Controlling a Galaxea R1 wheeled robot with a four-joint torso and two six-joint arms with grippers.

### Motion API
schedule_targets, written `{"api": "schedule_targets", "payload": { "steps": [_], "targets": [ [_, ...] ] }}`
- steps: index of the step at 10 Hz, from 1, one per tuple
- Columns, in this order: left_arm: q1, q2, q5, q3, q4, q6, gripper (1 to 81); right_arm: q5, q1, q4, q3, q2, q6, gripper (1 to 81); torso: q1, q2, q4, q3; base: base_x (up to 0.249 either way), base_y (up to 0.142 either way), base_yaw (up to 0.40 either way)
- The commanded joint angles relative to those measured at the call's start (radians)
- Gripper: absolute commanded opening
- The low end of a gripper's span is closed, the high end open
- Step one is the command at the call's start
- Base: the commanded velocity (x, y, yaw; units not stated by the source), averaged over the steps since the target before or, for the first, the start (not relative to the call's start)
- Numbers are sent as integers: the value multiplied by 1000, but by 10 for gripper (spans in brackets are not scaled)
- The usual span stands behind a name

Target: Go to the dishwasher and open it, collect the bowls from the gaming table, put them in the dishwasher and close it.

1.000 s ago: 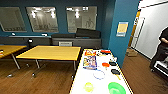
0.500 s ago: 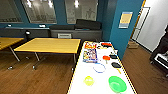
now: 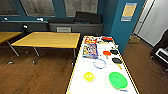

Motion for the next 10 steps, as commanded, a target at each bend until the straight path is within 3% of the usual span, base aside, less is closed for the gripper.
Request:
{"api": "schedule_targets", "payload": {
  "steps": [1, 5, 7, 9, 10],
  "targets": [
    [-4, -8, 58, 5, -5, 3, 811, -245, 327, 12, -4, -98, 214, 811, 0, 0, 0, 0, 0, 0, 0],
    [-4, -5, 60, 5, -27, 3, 811, -343, 476, 12, -142, -3, 413, 811, 0, 0, 0, -1, 0, 0, 0],
    [-4, -4, 63, 5, -30, 3, 811, -345, 504, 21, -227, 49, 461, 811, 0, 0, 0, -1, 0, 0, 0],
    [-4, -2, 63, 5, -33, 3, 811, -345, 513, 21, -290, 87, 490, 811, 0, 0, 0, -100, 0, 0, 0],
    [-4, -1, 63, 5, -33, 3, 811, -345, 518, 21, -302, 101, 490, 811, 0, 0, 0, -115, 0, 0, 0]
  ]
}}
